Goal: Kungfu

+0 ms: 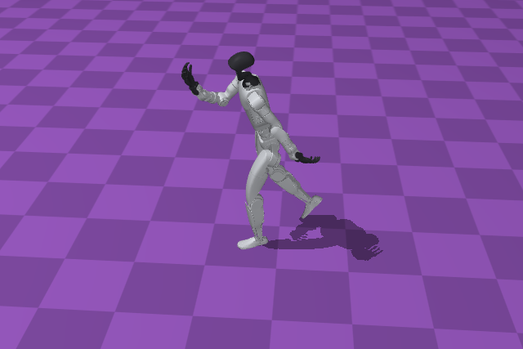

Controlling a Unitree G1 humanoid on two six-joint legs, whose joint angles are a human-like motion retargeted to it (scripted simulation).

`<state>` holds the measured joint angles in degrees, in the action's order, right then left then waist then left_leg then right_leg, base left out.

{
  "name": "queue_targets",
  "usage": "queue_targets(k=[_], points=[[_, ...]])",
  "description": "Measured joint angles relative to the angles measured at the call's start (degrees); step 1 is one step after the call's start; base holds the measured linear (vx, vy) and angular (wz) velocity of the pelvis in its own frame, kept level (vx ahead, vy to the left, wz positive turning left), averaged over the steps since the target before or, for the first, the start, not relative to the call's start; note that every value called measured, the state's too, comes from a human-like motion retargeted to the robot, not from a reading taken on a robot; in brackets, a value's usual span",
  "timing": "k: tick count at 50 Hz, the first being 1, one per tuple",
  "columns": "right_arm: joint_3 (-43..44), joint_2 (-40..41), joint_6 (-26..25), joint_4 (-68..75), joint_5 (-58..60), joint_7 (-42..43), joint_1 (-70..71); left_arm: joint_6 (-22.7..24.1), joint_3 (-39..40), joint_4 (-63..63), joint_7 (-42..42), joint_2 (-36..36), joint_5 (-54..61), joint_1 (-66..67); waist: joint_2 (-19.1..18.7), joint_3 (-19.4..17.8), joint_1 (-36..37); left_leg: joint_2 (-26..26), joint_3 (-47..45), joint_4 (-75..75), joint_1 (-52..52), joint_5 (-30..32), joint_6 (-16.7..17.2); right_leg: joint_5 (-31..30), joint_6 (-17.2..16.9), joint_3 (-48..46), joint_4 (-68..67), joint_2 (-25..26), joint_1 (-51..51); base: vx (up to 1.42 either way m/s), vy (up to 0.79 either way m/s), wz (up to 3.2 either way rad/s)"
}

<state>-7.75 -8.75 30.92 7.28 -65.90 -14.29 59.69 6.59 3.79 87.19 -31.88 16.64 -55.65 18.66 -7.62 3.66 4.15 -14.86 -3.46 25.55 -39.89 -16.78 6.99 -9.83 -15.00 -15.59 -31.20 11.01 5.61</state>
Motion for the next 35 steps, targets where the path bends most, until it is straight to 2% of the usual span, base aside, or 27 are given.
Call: queue_targets(k=[5, 9, 13, 17, 18, 20, 22, 24, 26, 30, 32, 35], points=[[0.1, -1.8, 0.4, -1.2, 0.5, 2.2, -3.5, -1.3, -4.0, -0.8, -0.4, 3.2, -3.3, -2.9, -1.8, -1.3, -4.5, 4.6, 3.1, -7.5, 11.6, 2.0, -0.9, 12.3, 0.0, 4.3, -9.7, 2.7, 8.9, 0.57, 0.06, 1.31], [-0.8, -2.9, -0.4, -2.0, 1.2, 1.6, -5.5, -3.1, -5.3, -2.3, -1.9, 3.4, -8.2, -3.0, -3.6, -2.2, -12.0, 10.2, 6.3, -13.0, 20.4, 2.8, -4.3, 17.8, 0.7, 4.2, -11.5, -1.3, 13.8, 0.52, 0.16, 1.79], [-0.2, -4.3, -0.1, -3.3, 3.7, 1.9, -7.5, -3.7, -4.3, -4.0, -1.6, 4.2, -9.6, -3.4, -3.7, -3.4, -15.5, 12.7, 8.0, -16.3, 27.8, 1.8, -6.0, 20.7, 6.7, 5.9, -7.5, -2.9, 17.2, 0.48, -0.18, 1.19], [0.5, -5.4, 0.5, -4.3, 6.0, 3.6, -8.9, -3.6, -3.1, -5.3, -1.2, 4.7, -8.1, -3.5, -2.5, -4.6, -16.7, 15.1, 10.0, -16.9, 33.8, -0.3, -6.6, 22.7, 13.3, 10.4, 3.6, -4.2, 17.4, 0.46, -0.33, 0.74], [0.5, -5.7, 0.5, -4.4, 6.3, 4.1, -9.1, -3.5, -3.0, -5.5, -1.1, 4.7, -7.9, -3.4, -1.9, -4.8, -17.2, 16.1, 10.5, -16.7, 35.4, -1.1, -6.9, 22.3, 14.5, 11.6, 7.4, -5.1, 16.4, 0.47, -0.30, 0.84], [0.3, -6.3, 0.4, -4.3, 7.0, 4.9, -9.4, -3.4, -3.6, -5.6, -0.9, 4.7, -7.6, -2.8, -0.1, -5.3, -18.7, 18.6, 11.7, -16.0, 39.1, -2.9, -7.9, 17.8, 16.0, 12.7, 15.6, -8.0, 12.9, 0.51, -0.30, 1.02], [0.3, -6.7, 0.1, -3.7, 7.6, 5.2, -9.6, -3.7, -4.7, -5.6, -1.2, 4.6, -8.3, -1.9, 0.7, -4.9, -19.2, 20.0, 12.5, -14.0, 41.9, -4.7, -8.5, 14.9, 20.8, 7.3, 20.1, -10.6, 8.8, 0.61, -0.43, 0.49], [1.3, -7.1, -0.7, -3.0, 7.4, 4.3, -10.8, -4.9, -4.9, -6.0, -1.6, 4.3, -10.4, -0.4, 0.9, -3.2, -15.8, 20.6, 11.1, -10.3, 42.4, -3.5, -7.6, 19.4, 21.0, 5.4, 18.0, -9.8, 6.3, 0.66, -0.46, -0.39], [2.0, -7.3, -1.6, -2.6, 6.6, 3.3, -12.0, -6.3, -4.3, -5.9, -0.5, 2.6, -11.2, 1.0, 1.7, -2.4, -13.5, 20.6, 6.8, -4.9, 41.1, 2.2, -6.3, 20.7, 20.8, 4.5, 18.5, -10.7, 3.9, 0.54, -0.36, -0.37], [0.1, -6.6, -1.9, -1.8, 5.5, 4.0, -12.0, -4.1, -4.5, -4.6, -0.5, -1.2, -8.0, 2.7, 3.7, -2.7, -18.5, 17.3, -5.8, 9.9, 35.5, 13.9, -1.9, 22.5, 19.8, 2.0, 22.0, -12.3, -1.8, 0.33, -0.28, 0.72], [-0.3, -7.0, -2.2, -1.3, 5.5, 4.4, -11.7, -4.2, -5.1, -4.5, -0.8, -2.0, -10.0, 3.6, 5.0, -2.4, -18.3, 14.2, -13.1, 17.9, 32.1, 14.8, -2.2, 23.4, 19.1, 1.2, 22.8, -12.8, -3.7, 0.35, -0.35, 0.23], [-0.3, -8.0, -2.8, -0.9, 6.1, 3.8, -11.7, -4.8, -5.5, -3.9, 1.4, -2.8, -12.4, 5.5, 6.3, -1.4, -16.2, 14.2, -16.1, 23.1, 26.9, 13.0, -1.9, 24.3, 18.2, 0.2, 24.0, -12.4, -5.8, 0.42, -0.38, -0.15]])
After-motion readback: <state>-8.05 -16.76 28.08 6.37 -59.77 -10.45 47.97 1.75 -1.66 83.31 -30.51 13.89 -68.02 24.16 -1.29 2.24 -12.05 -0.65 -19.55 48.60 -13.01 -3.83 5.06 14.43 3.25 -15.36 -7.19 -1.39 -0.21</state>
